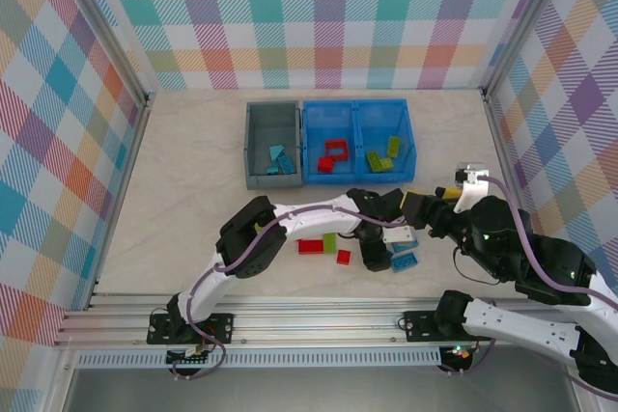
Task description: Sort the legos into containers by color
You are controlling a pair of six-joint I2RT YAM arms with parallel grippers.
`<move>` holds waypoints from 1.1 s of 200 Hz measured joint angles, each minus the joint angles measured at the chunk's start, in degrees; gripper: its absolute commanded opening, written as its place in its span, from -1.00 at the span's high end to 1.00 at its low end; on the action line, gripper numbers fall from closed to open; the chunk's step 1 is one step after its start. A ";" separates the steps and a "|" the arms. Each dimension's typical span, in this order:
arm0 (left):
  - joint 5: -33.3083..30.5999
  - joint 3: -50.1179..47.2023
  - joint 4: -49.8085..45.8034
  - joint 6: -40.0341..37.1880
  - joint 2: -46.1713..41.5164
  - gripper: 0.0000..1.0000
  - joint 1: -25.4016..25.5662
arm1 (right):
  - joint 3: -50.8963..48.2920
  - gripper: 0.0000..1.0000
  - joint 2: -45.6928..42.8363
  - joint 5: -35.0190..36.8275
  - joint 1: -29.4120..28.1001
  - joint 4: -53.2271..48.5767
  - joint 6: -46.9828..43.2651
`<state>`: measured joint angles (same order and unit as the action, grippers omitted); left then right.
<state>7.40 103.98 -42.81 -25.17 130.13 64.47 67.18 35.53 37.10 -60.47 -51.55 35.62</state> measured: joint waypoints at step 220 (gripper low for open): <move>-10.08 -26.97 10.23 12.37 -24.28 0.43 0.98 | -0.72 -0.55 3.26 -4.13 0.00 2.14 -3.61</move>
<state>-2.68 77.01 -32.58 -12.80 105.84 65.45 66.46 38.79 32.97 -60.47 -49.41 32.01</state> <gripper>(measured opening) 0.329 0.774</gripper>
